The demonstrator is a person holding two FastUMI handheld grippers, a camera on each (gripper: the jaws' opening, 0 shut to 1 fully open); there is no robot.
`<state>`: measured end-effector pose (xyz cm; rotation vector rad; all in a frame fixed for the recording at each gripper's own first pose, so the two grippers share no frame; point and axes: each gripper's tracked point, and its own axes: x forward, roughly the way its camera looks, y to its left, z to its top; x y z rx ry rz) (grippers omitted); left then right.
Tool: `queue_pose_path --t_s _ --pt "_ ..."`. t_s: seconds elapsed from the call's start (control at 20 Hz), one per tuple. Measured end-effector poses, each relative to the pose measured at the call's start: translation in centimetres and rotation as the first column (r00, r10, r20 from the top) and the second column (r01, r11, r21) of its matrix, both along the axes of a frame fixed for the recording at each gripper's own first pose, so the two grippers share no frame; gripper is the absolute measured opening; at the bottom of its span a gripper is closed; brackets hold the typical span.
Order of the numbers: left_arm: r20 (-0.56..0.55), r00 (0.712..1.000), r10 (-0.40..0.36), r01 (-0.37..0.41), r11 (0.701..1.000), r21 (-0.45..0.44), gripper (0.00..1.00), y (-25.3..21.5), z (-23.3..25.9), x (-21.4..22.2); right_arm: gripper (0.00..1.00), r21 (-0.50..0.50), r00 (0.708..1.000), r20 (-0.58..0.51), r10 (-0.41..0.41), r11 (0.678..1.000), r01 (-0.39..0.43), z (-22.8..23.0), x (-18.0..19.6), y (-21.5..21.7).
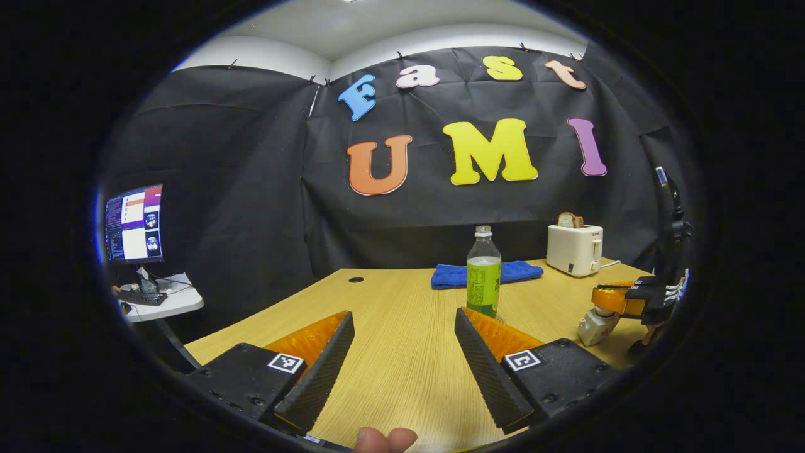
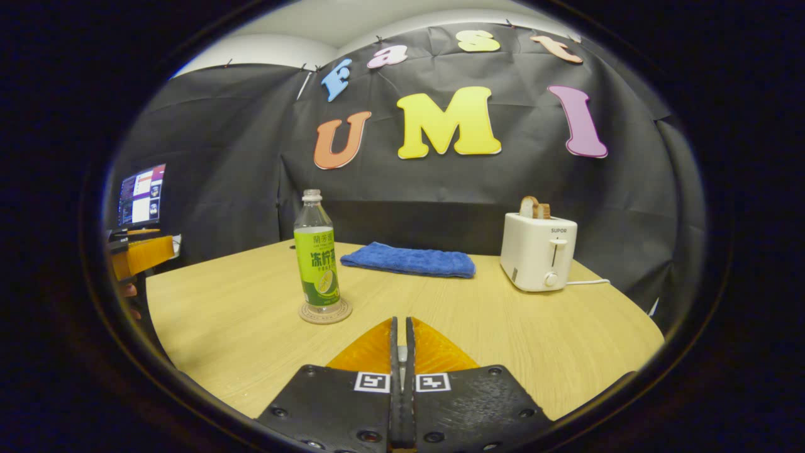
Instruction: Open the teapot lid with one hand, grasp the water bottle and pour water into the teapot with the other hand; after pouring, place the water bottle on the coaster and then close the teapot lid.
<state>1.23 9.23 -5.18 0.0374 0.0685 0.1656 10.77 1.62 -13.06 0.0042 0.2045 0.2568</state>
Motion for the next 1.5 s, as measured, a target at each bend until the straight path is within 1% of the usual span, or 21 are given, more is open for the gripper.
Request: queue_pose_path --t_s 0.25,0.65,0.8,0.9,0.95,1.1,1.15,1.2,1.35,1.5 --pt "0.002 1.0 -0.004 0.004 1.0 -0.006 1.0 -0.2 0.1 -0.1 0.0 -0.02 1.0 0.006 -0.002 1.0 0.002 -0.3 -0.1 0.1" --pt "0.002 1.0 -0.02 0.02 1.0 -0.009 1.0 -0.9 0.2 0.0 0.0 -0.011 1.0 -0.012 -0.024 1.0 0.024 -1.3 -0.1 -0.1" --pt "0.002 1.0 -0.03 0.03 1.0 -0.008 1.0 -1.3 0.4 0.1 0.07 -0.004 1.0 0.002 -0.025 1.0 0.025 -0.4 -0.3 -0.1" --pt "0.0 0.999 -0.037 0.037 0.999 -0.006 1.0 -1.6 0.6 0.1 0.33 0.011 0.999 0.021 -0.035 0.999 0.035 0.7 -0.4 -0.4" --pt "0.001 0.999 -0.045 0.045 0.999 -0.01 1.0 -2.0 0.8 0.1 0.39 0.027 0.999 0.02 -0.041 0.999 0.04 1.3 -0.4 -0.5" --pt "-0.001 0.996 -0.089 0.089 0.996 -0.026 1.0 -3.7 1.4 0.1 0.87 0.043 0.995 0.039 -0.092 0.995 0.091 3.5 -1.5 -2.3" --pt "0.001 0.995 -0.1 0.1 0.995 -0.026 1.0 -4.3 1.7 0.1 0.95 0.035 0.991 0.052 -0.122 0.992 0.121 4.4 -2.2 -3.2" --pt "0.006 0.993 -0.114 0.114 0.993 -0.026 1.0 -5.1 2.0 0.1 0.98 0.029 0.987 0.072 -0.143 0.99 0.141 5.3 -3.1 -4.1" --pt "0.03 0.986 -0.163 0.165 0.985 -0.048 1.0 -7.6 3.2 -0.4 0.98 0.034 0.973 0.128 -0.192 0.981 0.189 8.3 -6.7 -6.2" --pt "0.05 0.982 -0.185 0.188 0.98 -0.065 1.0 -9.7 4.1 -1.4 0.98 0.041 0.954 0.175 -0.244 0.97 0.24 10.5 -10.4 -8.1"
